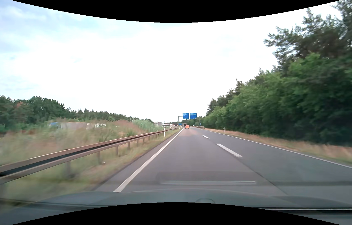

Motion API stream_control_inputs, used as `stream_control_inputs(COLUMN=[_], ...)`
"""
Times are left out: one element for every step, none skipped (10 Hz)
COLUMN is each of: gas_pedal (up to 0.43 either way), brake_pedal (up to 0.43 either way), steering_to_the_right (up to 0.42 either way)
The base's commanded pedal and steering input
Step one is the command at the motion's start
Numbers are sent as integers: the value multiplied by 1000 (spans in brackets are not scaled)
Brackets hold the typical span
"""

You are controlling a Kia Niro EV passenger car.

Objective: Follow the waypoints while adhering to traffic rules and regulations

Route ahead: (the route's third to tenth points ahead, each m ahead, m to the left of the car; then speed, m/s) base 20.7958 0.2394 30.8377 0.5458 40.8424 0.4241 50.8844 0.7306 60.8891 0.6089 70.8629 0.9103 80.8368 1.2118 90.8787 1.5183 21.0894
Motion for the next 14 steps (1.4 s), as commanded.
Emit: stream_control_inputs(gas_pedal=[130, 130, 130, 130, 130, 130, 130, 130, 130, 130, 130, 130, 130, 130], brake_pedal=[0, 0, 0, 0, 0, 0, 0, 0, 0, 0, 0, 0, 0, 0], steering_to_the_right=[-7, -7, -7, -7, -7, -7, -7, -6, -6, -6, -6, -6, -6, -6])
